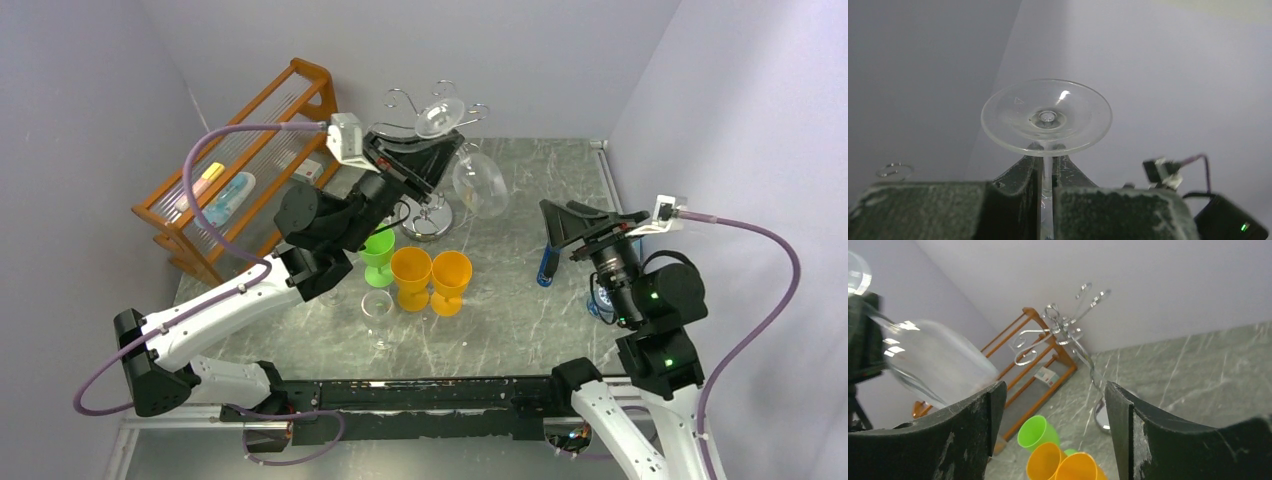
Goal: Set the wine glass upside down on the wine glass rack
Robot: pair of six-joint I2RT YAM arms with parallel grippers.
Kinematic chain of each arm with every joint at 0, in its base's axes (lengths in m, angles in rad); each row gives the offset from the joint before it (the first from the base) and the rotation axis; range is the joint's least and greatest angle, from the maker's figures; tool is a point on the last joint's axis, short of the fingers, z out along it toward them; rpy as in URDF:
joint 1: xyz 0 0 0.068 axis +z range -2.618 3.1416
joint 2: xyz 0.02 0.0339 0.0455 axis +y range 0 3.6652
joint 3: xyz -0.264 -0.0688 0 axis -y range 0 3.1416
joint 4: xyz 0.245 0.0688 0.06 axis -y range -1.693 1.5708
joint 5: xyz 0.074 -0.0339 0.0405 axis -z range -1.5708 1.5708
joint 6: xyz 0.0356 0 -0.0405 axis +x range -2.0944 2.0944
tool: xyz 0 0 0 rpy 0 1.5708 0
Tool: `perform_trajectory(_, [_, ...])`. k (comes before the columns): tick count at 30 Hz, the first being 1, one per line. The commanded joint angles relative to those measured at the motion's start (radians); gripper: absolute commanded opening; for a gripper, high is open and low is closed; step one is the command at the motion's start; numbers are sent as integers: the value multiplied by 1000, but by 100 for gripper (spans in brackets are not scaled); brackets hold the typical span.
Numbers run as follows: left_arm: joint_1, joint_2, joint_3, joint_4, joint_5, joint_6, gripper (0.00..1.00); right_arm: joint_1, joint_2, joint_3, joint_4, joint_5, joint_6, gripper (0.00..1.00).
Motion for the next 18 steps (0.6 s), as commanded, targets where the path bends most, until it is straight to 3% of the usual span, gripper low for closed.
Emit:
perform_trajectory(1, [-1, -19, 13, -175, 139, 49, 5, 1, 36, 111, -31, -102, -193, 77])
perform_trajectory(9, [-1, -34, 31, -322, 344, 46, 5, 2, 213, 230, 43, -699, -276, 78])
perform_trajectory(14, [-1, -23, 56, -366, 534, 22, 5, 2, 276, 209, 142, -849, -216, 66])
perform_trajectory(18, [-1, -27, 30, -323, 579, -11, 5, 0, 279, 170, 222, -912, -154, 55])
